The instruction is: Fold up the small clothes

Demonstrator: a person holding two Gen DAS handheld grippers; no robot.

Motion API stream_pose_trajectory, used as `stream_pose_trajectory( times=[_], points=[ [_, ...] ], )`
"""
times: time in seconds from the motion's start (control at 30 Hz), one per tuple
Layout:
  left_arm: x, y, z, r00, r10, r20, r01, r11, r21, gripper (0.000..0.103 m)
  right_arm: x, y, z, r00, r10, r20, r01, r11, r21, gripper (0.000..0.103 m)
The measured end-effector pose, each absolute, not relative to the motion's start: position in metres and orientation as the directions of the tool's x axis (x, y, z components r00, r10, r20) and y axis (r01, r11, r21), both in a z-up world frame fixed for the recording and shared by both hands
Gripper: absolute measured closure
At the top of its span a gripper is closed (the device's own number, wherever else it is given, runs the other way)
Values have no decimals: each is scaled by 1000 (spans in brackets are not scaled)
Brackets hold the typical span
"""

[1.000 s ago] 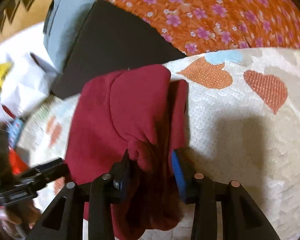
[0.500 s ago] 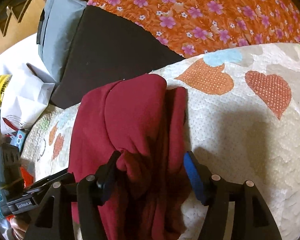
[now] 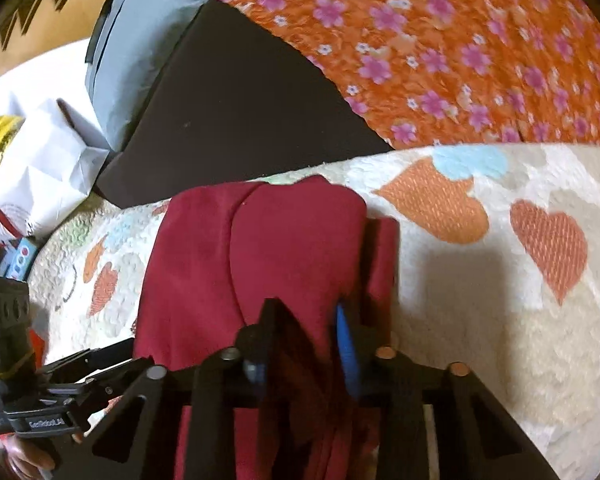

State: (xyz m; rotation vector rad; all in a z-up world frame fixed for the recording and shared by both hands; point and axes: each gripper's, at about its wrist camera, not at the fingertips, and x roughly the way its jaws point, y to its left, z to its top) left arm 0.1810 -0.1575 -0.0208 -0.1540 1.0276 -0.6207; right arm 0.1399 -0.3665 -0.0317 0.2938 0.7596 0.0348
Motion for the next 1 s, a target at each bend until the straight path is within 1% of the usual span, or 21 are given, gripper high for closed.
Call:
stream_pose_trajectory(
  times=[0.1,0.27,0.37,0.4,0.43,0.5,0.57,0.67,0.73,0.8,0.87,0.97,1.0],
  points=[
    [183,-158,-21,360,-551,-753,412,818,-402,27,141,-366,-26,742,97,-663,80,970,230,92],
    [185,-160,-23,354,-555,-752,410,816,-409,25,147,-376,-37,728,84,-681,103,968,229,93],
    [187,-161,-24,353,-558,-751,408,814,-414,25,142,-382,-35,736,116,-667,105,953,283,93],
    [187,-161,-25,352,-561,-750,406,813,-417,25,140,-386,-34,741,131,-659,107,945,308,91],
    [188,-161,-26,349,-564,-748,404,811,-423,25,139,-388,-35,743,145,-653,106,938,329,86],
    [190,-162,-29,340,-573,-746,394,807,-440,24,138,-392,-36,744,141,-653,124,931,343,50],
    [192,-163,-31,332,-578,-745,383,805,-453,18,136,-398,-40,745,119,-656,158,924,347,47],
    [194,-162,-36,321,-589,-741,363,800,-478,16,137,-411,-51,747,211,-630,144,875,463,46],
    [196,-163,-37,318,-594,-739,361,797,-485,14,140,-416,-58,748,243,-618,146,848,510,40],
    [198,-167,-37,321,-593,-739,366,797,-480,14,144,-421,-67,743,270,-613,154,822,548,30],
    [201,-175,-37,326,-592,-737,382,796,-470,13,147,-425,-73,749,303,-589,143,794,591,29],
    [204,-178,-38,331,-600,-728,381,791,-478,13,151,-420,-71,743,326,-585,101,809,579,29],
    [204,-178,-39,336,-605,-722,381,788,-484,13,154,-418,-71,736,345,-582,81,809,582,32]
  ],
)
